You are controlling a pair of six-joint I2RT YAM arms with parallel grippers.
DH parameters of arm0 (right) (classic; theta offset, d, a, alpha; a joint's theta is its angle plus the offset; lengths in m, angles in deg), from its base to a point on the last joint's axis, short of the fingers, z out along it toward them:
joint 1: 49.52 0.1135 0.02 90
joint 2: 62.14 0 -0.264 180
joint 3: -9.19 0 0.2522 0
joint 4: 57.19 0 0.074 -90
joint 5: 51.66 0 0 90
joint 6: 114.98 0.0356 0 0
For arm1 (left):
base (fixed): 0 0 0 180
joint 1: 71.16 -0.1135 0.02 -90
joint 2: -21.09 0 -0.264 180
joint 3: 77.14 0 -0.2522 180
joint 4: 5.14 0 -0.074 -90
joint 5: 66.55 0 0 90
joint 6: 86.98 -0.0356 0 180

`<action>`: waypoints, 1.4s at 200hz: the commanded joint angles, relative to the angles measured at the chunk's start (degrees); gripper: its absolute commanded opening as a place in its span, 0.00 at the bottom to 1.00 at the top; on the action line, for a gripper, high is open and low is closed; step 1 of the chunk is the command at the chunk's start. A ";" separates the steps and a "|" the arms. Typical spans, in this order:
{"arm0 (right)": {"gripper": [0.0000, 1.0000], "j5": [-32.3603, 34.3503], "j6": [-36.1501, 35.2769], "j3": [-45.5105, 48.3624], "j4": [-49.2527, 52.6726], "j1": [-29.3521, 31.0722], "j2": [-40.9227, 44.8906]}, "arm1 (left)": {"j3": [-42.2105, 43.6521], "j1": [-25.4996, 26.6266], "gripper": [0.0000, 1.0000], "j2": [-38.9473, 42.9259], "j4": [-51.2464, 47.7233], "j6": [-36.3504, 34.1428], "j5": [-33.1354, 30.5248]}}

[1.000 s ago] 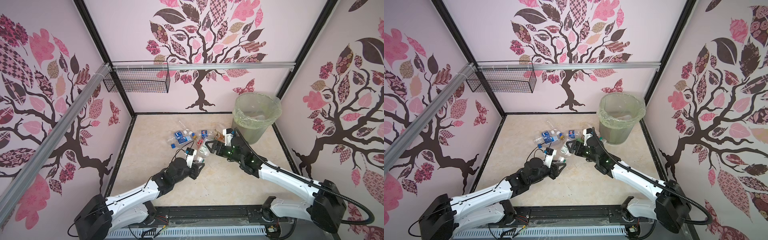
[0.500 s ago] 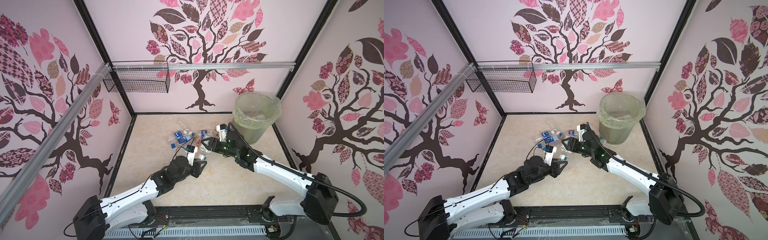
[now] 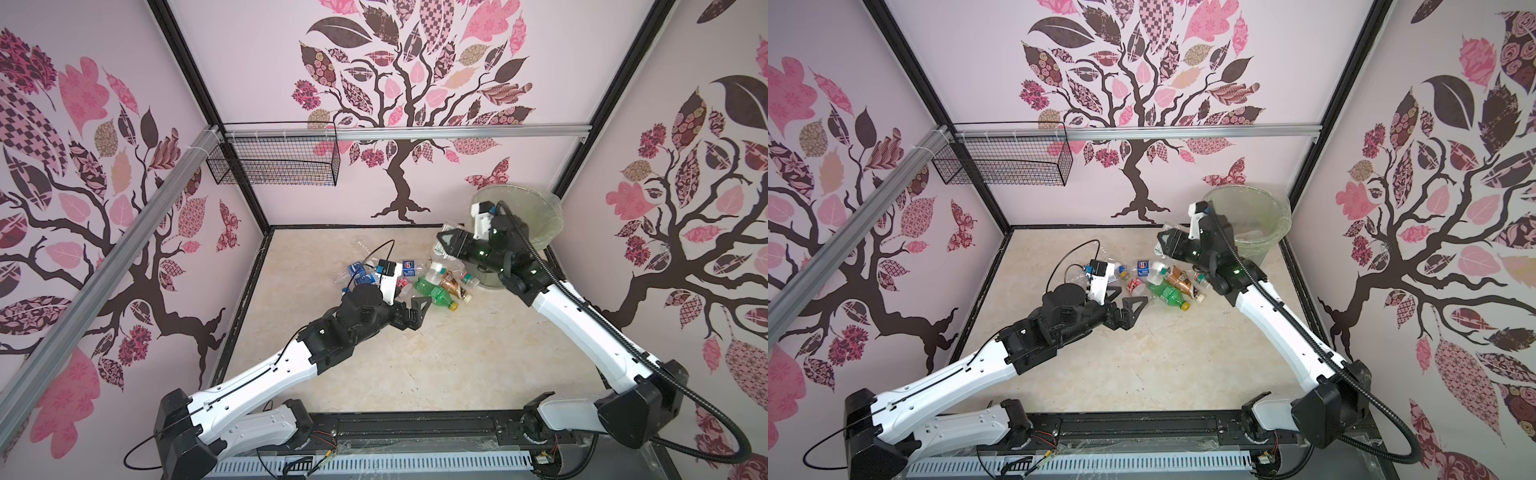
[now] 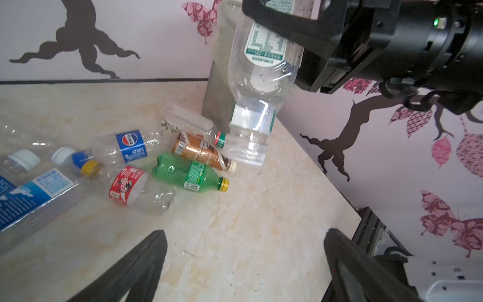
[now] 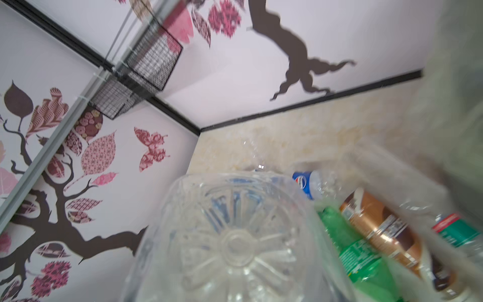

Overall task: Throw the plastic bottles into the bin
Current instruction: 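Carry the bottle over the bin with right gripper and release while left gripper opens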

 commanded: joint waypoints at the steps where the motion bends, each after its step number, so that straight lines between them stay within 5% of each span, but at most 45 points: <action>1: 0.54 6.34 -9.44 -11.53 8.36 -5.00 1.59 | -8.06 -0.20 0.98 -2.34 -3.18 -3.01 -0.15; 53: 0.54 33.61 -27.38 -29.66 7.59 -7.55 1.12 | -20.00 -0.24 0.98 -8.80 -3.23 -4.95 4.41; 94: 0.57 43.75 -35.72 -29.44 1.41 -8.09 -4.60 | -25.12 -0.31 0.98 -12.97 -3.07 -6.04 6.79; 119: 0.60 41.66 -30.75 -26.43 4.78 -10.95 -11.22 | -25.65 -0.49 0.98 -14.04 -3.27 -6.14 6.98; 152: 0.99 38.48 -24.81 -27.52 12.77 -12.15 -18.02 | -24.35 -0.91 0.98 -13.69 -5.34 -5.98 6.56; 197: 0.99 35.28 -23.35 -27.67 12.05 -12.06 -12.64 | -20.07 -5.82 0.98 -12.13 -7.20 -0.77 5.71; 240: 0.99 29.98 -21.16 -22.90 12.91 -11.21 -7.06 | -20.45 -11.48 0.98 -14.34 -15.81 3.46 -1.82; 280: 1.00 29.94 -20.27 -13.53 10.57 -0.21 -2.66 | -22.59 -21.34 0.98 -19.99 -25.99 8.87 -1.56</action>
